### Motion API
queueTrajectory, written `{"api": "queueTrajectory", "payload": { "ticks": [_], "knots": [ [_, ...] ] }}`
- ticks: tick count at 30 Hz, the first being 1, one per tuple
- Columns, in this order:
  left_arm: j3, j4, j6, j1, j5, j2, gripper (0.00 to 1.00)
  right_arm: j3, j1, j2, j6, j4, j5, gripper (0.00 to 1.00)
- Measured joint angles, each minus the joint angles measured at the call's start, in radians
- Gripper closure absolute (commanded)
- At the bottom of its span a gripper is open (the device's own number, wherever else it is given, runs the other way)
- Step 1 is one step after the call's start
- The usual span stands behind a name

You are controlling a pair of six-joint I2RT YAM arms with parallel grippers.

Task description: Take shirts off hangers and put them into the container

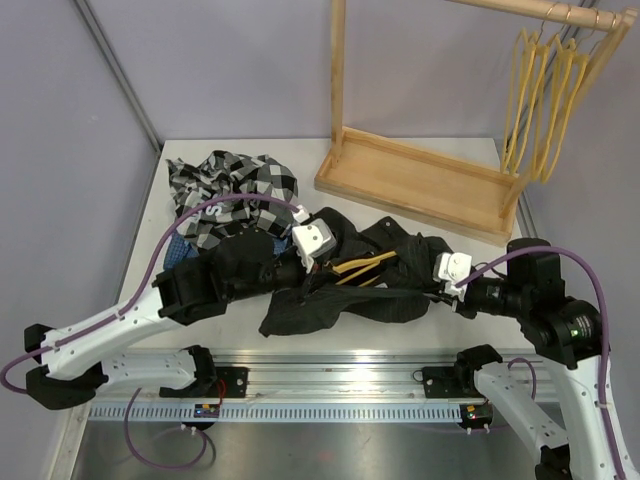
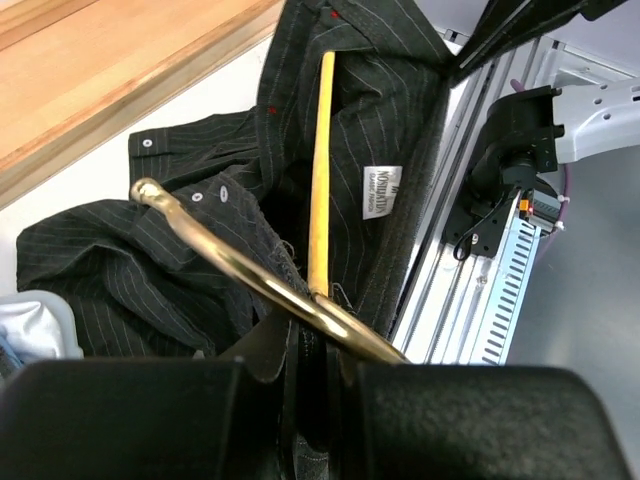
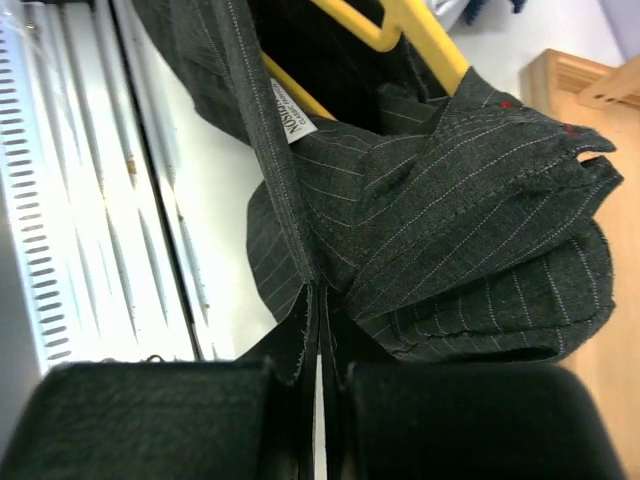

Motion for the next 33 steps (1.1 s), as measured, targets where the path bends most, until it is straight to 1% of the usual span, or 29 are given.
{"api": "queueTrajectory", "payload": {
  "ticks": [1, 2, 3, 5, 7, 8, 11, 13, 14, 16, 17, 19, 22, 23, 24, 27, 28, 30, 31, 33],
  "knots": [
    [-0.005, -0.002, -0.002, 0.001, 0.000, -0.006, 1.00, -0.007, -0.004, -0.002, -0.002, -0.007, -0.029, 1.00],
    [-0.009, -0.005, -0.003, 0.002, 0.001, -0.010, 1.00, -0.010, -0.007, -0.002, -0.002, -0.013, -0.042, 0.97],
    [-0.011, -0.006, -0.005, 0.002, 0.003, -0.011, 1.00, -0.012, -0.010, 0.000, 0.001, -0.020, -0.050, 0.73],
    [-0.019, -0.008, -0.005, 0.003, -0.003, -0.010, 1.00, -0.002, -0.014, 0.008, 0.026, -0.046, -0.029, 0.41],
    [-0.026, -0.012, -0.006, 0.019, -0.026, -0.013, 1.00, 0.020, -0.027, 0.015, 0.061, -0.099, 0.023, 0.24],
    [-0.029, -0.011, -0.006, 0.030, -0.039, -0.011, 1.00, 0.038, -0.030, 0.020, 0.076, -0.108, 0.039, 0.20],
    [-0.040, -0.003, -0.009, 0.039, -0.064, 0.002, 1.00, 0.148, -0.032, 0.060, 0.161, -0.106, 0.078, 0.17],
    [-0.049, 0.010, -0.010, 0.039, -0.069, 0.015, 1.00, 0.198, -0.032, 0.090, 0.248, -0.060, 0.089, 0.10],
    [-0.054, 0.015, -0.010, 0.039, -0.069, 0.022, 1.00, 0.205, -0.032, 0.100, 0.286, -0.031, 0.098, 0.09],
    [-0.065, 0.027, -0.011, 0.039, -0.069, 0.032, 1.00, 0.203, -0.032, 0.127, 0.393, 0.039, 0.124, 0.10],
    [-0.069, 0.033, -0.013, 0.039, -0.069, 0.037, 1.00, 0.195, -0.032, 0.140, 0.439, 0.072, 0.130, 0.12],
    [-0.071, 0.039, -0.017, 0.039, -0.068, 0.047, 1.00, 0.167, -0.033, 0.175, 0.531, 0.145, 0.133, 0.15],
    [-0.071, 0.056, -0.023, 0.039, -0.065, 0.053, 1.00, 0.145, -0.033, 0.250, 0.628, 0.224, 0.134, 0.20],
    [-0.071, 0.063, -0.024, 0.039, -0.064, 0.053, 1.00, 0.145, -0.033, 0.280, 0.650, 0.245, 0.142, 0.21],
    [-0.071, 0.067, -0.026, 0.039, -0.062, 0.053, 1.00, 0.146, -0.033, 0.309, 0.668, 0.266, 0.156, 0.26],
    [-0.071, 0.075, -0.027, 0.039, -0.057, 0.053, 1.00, 0.148, -0.033, 0.385, 0.710, 0.306, 0.162, 0.32],
    [-0.071, 0.077, -0.027, 0.039, -0.056, 0.053, 1.00, 0.148, -0.033, 0.403, 0.724, 0.315, 0.157, 0.36],
    [-0.071, 0.078, -0.028, 0.039, -0.054, 0.053, 1.00, 0.150, -0.034, 0.422, 0.742, 0.327, 0.149, 0.38],
    [-0.071, 0.078, -0.028, 0.039, -0.053, 0.053, 1.00, 0.156, -0.034, 0.428, 0.749, 0.328, 0.146, 0.43],
    [-0.071, 0.078, -0.028, 0.039, -0.052, 0.053, 1.00, 0.171, -0.034, 0.440, 0.758, 0.331, 0.130, 0.47]
  ]
}}
